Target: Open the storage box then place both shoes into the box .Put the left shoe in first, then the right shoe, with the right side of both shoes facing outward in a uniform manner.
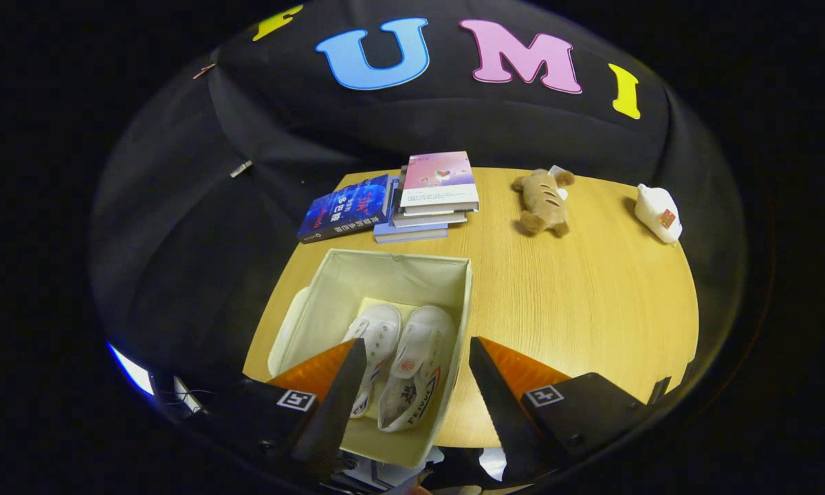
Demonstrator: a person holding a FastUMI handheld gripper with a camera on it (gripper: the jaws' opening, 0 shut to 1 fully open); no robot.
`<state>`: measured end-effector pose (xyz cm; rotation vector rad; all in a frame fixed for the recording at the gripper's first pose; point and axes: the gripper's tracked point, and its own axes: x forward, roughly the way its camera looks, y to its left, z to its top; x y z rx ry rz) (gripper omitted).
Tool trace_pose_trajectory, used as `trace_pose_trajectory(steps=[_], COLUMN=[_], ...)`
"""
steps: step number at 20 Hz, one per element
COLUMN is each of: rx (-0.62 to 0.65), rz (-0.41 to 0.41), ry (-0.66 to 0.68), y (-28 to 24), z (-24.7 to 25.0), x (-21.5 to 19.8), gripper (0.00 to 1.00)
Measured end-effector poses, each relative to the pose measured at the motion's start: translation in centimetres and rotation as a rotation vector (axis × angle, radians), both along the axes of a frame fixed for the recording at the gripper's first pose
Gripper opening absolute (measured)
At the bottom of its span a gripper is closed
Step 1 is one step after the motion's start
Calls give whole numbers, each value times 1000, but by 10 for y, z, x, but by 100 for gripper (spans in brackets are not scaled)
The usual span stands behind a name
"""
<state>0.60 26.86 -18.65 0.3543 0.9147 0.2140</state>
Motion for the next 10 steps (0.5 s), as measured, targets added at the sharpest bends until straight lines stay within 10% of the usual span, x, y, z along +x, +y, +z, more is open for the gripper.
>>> trace_pose_trajectory(steps=[10], rx=[-21], rz=[48], ry=[-340], y=[-92], z=[49], x=[-8], gripper=[94])
